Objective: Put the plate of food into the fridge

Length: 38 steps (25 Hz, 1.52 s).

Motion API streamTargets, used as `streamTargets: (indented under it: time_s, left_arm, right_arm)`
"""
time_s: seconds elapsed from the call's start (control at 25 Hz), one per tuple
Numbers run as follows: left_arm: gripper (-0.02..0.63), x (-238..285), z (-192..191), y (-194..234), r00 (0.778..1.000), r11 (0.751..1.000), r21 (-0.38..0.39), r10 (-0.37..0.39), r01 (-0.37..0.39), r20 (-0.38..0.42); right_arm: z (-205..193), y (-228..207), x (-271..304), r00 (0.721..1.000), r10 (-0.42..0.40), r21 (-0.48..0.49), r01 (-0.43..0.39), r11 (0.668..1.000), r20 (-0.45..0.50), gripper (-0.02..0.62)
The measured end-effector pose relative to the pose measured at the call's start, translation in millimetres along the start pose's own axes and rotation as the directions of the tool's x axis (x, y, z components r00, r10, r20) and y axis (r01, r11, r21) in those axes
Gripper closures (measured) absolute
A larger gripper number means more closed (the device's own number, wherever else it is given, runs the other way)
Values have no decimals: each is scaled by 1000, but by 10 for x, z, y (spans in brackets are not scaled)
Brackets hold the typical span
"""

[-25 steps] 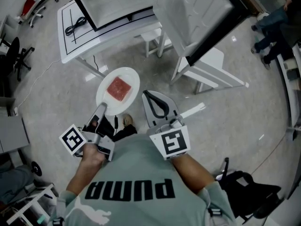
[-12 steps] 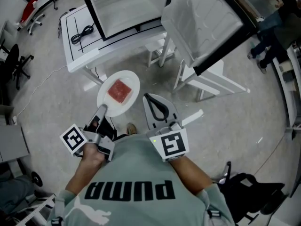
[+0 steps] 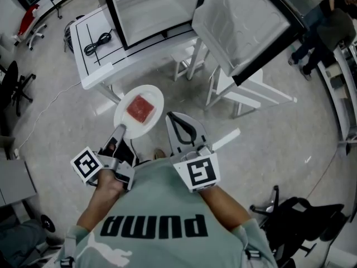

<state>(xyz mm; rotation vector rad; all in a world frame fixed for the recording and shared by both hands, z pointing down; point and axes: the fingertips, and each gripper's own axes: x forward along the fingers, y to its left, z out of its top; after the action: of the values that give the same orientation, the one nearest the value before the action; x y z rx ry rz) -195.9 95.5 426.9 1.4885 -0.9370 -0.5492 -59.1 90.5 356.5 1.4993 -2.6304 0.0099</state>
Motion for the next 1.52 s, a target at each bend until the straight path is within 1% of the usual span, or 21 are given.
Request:
streamTargets:
  time_s: [0.12, 0.4, 0.68, 1.16, 1.52]
  left_arm:
    - [574, -11, 7, 15, 1000, 1000, -2, -6, 6, -9]
    - [574, -2, 70, 6, 1000, 999, -20, -27, 26, -14]
    - [574, 65, 142, 108, 1000, 999, -39, 2, -2, -6]
    - [574, 533, 352, 108, 999, 998, -57, 32, -31, 12]
    - [574, 1080, 488, 48, 997, 996, -65, 68, -66, 42]
  right_arm:
    - [-35, 44, 5, 1000, -3, -13, 2, 1000, -21, 591]
    - [-30, 116, 67, 999, -4, -23, 4, 1000, -31, 591]
    - [-126, 88, 191, 998, 10, -4, -10, 1000, -59, 591]
    - [-233, -244, 675, 995, 61, 31, -59, 998, -83, 591]
    - [-279, -724, 1091, 991, 103, 65, -98, 993, -90, 591]
